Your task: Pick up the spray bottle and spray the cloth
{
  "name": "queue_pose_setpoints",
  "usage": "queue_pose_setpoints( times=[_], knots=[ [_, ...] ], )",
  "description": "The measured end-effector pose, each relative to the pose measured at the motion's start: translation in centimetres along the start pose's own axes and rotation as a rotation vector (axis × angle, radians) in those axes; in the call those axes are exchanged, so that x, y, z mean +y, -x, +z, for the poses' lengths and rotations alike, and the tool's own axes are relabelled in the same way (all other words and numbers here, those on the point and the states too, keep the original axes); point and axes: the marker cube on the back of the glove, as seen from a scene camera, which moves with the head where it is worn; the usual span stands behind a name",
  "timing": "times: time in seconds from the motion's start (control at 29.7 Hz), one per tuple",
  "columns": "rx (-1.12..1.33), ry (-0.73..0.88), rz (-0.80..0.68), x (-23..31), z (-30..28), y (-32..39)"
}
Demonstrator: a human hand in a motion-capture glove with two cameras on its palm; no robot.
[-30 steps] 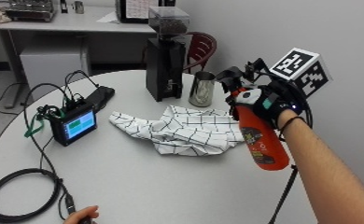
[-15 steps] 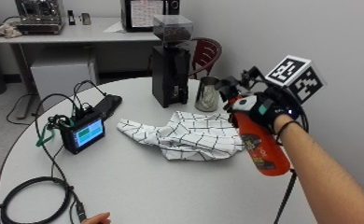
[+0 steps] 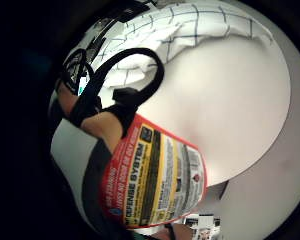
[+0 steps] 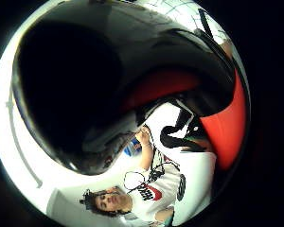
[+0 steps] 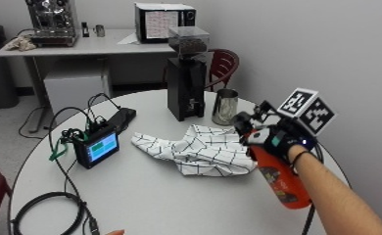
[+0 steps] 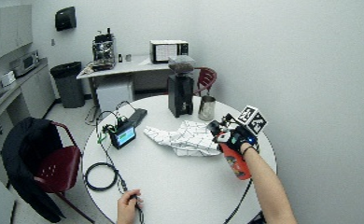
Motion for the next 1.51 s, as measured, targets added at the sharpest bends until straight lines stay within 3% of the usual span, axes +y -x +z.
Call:
queue_pose_setpoints(
  times=[0.2, 0.5, 0.87, 1.21, 1.51],
  knots=[
    [0.012, -0.089, -0.061, 1.6, -4.2, 4.4],
    [-0.011, 0.012, 0.090, -0.5, 1.3, -2.9],
    [-0.150, -0.171, -0.261, 3.3, -4.2, 6.9],
    [-0.289, -0.228, -0.482, 2.1, 2.5, 8.6],
    [-0.349, -0.150, -0.601, 1.1, 9.9, 11.7]
  ],
)
